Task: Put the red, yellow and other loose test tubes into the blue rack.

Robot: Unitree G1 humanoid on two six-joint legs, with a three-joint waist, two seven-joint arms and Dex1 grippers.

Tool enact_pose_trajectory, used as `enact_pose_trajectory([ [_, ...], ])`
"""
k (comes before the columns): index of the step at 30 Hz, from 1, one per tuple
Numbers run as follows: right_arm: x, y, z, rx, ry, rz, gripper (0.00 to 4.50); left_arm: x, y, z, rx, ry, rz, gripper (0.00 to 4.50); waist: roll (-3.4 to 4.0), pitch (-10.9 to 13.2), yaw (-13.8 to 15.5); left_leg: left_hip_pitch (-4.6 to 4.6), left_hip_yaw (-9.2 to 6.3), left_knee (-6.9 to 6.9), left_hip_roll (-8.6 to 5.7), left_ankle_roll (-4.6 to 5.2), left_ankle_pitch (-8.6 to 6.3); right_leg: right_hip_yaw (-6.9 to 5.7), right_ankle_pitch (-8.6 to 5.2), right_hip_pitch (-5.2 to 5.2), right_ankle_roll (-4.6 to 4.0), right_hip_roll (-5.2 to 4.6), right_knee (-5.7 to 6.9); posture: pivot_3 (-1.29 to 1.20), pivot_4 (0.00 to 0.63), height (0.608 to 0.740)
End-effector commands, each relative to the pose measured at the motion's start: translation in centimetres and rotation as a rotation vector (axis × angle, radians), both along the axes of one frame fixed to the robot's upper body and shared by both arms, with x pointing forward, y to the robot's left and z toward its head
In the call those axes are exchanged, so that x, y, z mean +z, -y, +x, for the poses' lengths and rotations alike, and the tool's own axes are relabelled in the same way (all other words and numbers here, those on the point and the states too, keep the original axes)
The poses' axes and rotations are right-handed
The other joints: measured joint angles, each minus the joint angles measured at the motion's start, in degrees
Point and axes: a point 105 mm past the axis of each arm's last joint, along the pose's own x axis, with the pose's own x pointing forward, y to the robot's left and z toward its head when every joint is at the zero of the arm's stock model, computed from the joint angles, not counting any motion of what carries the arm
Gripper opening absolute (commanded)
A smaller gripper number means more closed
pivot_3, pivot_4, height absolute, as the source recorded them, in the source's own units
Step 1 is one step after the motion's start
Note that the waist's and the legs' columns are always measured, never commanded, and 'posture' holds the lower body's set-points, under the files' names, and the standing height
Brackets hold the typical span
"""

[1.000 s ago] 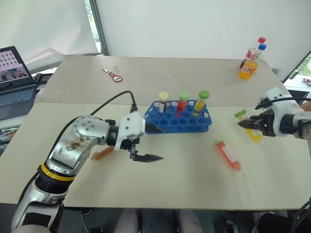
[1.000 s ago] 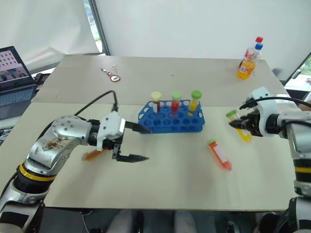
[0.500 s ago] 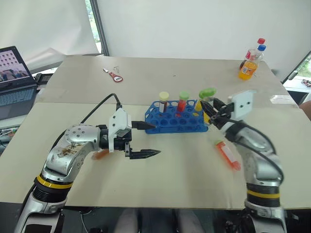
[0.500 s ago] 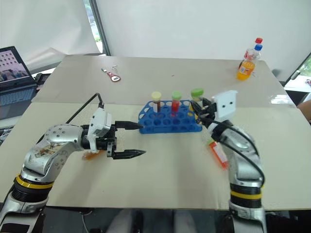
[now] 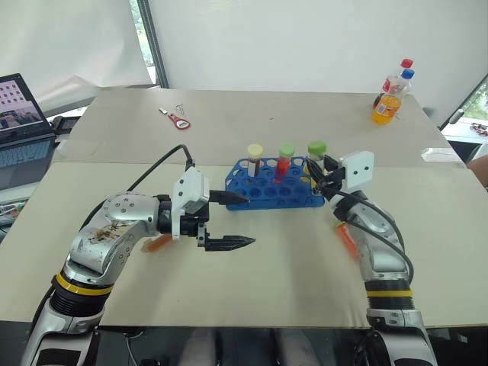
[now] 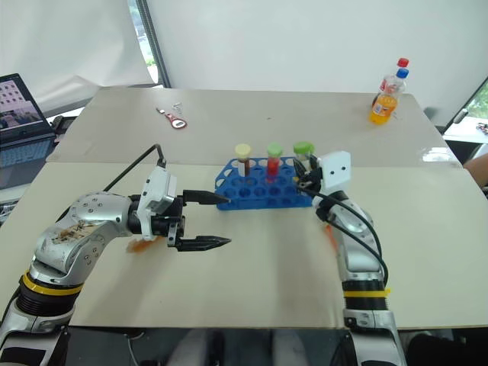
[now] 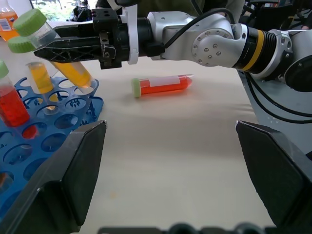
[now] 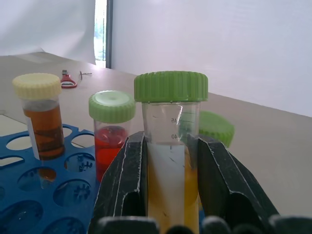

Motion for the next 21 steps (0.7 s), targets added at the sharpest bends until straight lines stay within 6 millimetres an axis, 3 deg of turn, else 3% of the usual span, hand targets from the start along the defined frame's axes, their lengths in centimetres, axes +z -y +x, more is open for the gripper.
enact_pose_trajectory([
  [1,1.3,-0.5,0.1,-0.008,0.074,0.009,1.0,0.9,0.1,-0.3,-0.012,0.034,-0.008,4.5,0.0,0.0,-0.1,0.0,0.0,0.0,0.0,0.0,0.0,0.0,0.0,0.0,0.0,0.0,0.0,0.0,0.15,0.74],
  [13,0.5,-0.5,0.4,-0.097,0.11,0.087,1.0,1.5,0.6,0.5,0.054,0.017,-0.077,4.5,0.0,0.0,-0.4,0.01,-0.3,-0.01,0.01,0.0,0.0,0.01,0.0,0.0,0.0,0.0,0.02,0.0,0.15,0.74],
  [21,-1.0,-0.6,0.3,-0.226,0.084,0.212,1.0,2.0,1.5,1.0,0.09,-0.008,-0.128,4.5,0.01,0.0,-1.1,0.02,-0.44,-0.05,0.01,0.0,0.0,0.0,0.01,0.0,-0.01,-0.01,0.15,0.0,0.15,0.74],
])
